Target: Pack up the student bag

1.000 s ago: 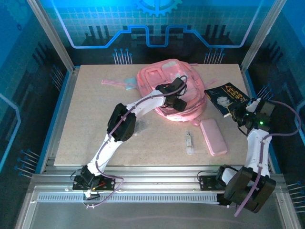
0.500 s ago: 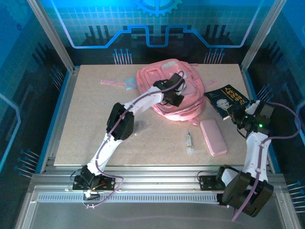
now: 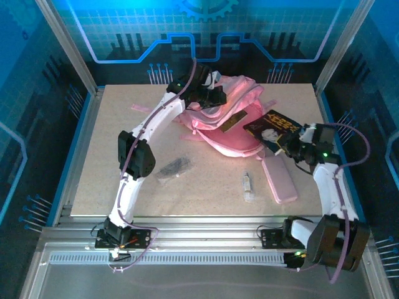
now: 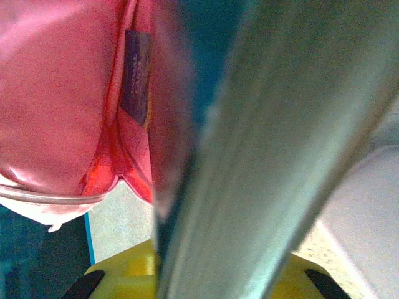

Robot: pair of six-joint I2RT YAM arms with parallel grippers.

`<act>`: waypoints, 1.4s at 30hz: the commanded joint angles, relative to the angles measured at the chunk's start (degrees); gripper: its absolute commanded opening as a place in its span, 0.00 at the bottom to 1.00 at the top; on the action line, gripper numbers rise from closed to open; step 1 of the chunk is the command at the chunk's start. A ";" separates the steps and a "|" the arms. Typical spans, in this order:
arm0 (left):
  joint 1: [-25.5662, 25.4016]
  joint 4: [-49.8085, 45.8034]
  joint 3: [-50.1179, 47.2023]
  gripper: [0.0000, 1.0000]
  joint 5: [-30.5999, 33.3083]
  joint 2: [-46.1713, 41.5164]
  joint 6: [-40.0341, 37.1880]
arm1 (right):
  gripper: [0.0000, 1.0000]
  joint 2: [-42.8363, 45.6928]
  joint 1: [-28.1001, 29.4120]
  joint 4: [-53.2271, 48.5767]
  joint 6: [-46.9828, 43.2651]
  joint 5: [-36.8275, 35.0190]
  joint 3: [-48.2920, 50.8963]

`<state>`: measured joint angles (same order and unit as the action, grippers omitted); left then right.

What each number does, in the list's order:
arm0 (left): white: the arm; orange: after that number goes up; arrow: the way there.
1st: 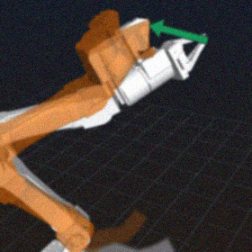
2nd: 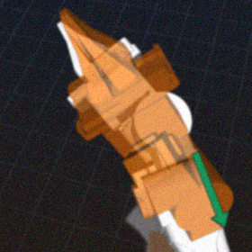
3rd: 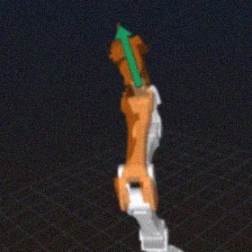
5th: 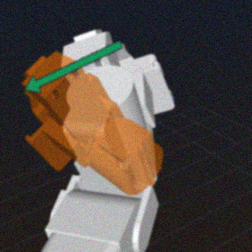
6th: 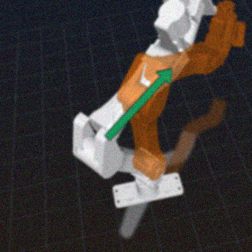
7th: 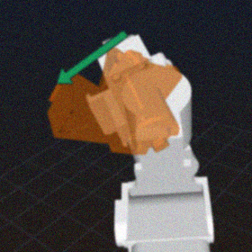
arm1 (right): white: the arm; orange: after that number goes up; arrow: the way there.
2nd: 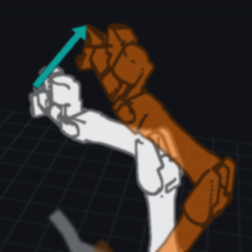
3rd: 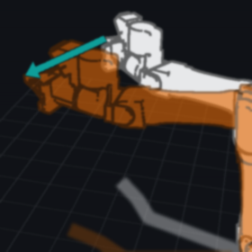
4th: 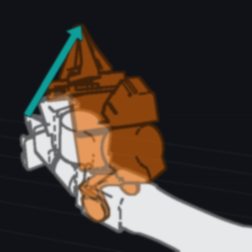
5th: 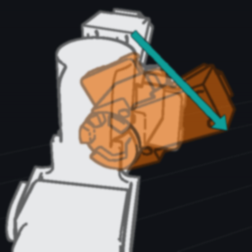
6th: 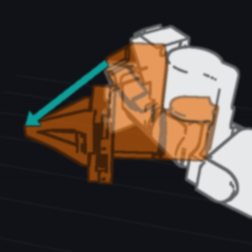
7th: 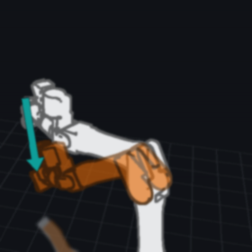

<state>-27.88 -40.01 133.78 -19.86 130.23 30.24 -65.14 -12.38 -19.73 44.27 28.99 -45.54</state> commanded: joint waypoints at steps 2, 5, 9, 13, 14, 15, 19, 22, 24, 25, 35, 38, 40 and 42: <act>-0.86 5.95 1.75 0.00 -5.71 -2.75 6.55 | 0.00 -7.51 9.57 18.80 4.73 -3.03 -4.36; -0.85 6.35 1.59 0.00 -5.77 -3.12 7.22 | 0.00 -15.48 14.70 24.46 5.10 -5.42 -9.01; -0.79 8.10 0.64 0.00 -5.71 -3.62 8.65 | 0.00 -27.49 18.12 31.98 6.88 -4.88 -14.25; -0.72 9.53 -0.29 0.00 -5.10 -3.52 9.33 | 0.00 -39.90 19.45 36.25 9.32 1.33 -21.32; -0.73 9.88 -0.36 0.00 -5.07 -3.52 9.48 | 0.00 -42.46 19.75 36.40 9.34 2.95 -23.23; -0.69 10.17 -0.54 0.00 -5.02 -3.34 9.69 | 0.02 -45.27 20.06 35.61 9.25 4.81 -25.64; -0.64 11.21 -0.80 0.00 -4.76 -2.85 10.65 | 0.21 -52.24 20.57 22.67 3.73 6.16 -34.93; -0.66 12.35 -1.37 0.00 -3.73 -2.77 11.52 | 0.52 -49.88 19.30 16.49 0.29 1.61 -34.41; -0.68 13.76 -2.24 0.00 -2.90 -2.71 12.27 | 0.62 -46.12 17.98 14.83 -0.80 -0.52 -31.76; -0.62 14.40 -2.68 0.00 -2.59 -2.54 12.64 | 0.67 -43.67 17.22 13.19 -1.33 -2.00 -29.86; -0.73 15.71 -4.45 0.40 -3.80 0.53 16.40 | 0.84 -18.70 13.70 -14.27 -13.60 -22.24 -22.99; -0.76 15.32 -8.47 0.62 -3.91 -1.85 15.66 | 0.86 -12.80 14.54 -16.96 -13.71 -22.37 -21.74; -0.40 16.88 -14.30 0.69 -3.32 -5.59 14.94 | 0.86 -10.12 16.02 -17.75 -13.17 -22.03 -21.35; 0.37 19.97 -21.09 0.73 -2.87 -10.06 15.27 | 0.86 -8.72 18.56 -18.34 -12.46 -22.90 -21.39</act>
<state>-28.38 -23.42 118.43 -22.57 126.52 45.10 -75.20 3.18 -33.19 32.91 8.71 -68.16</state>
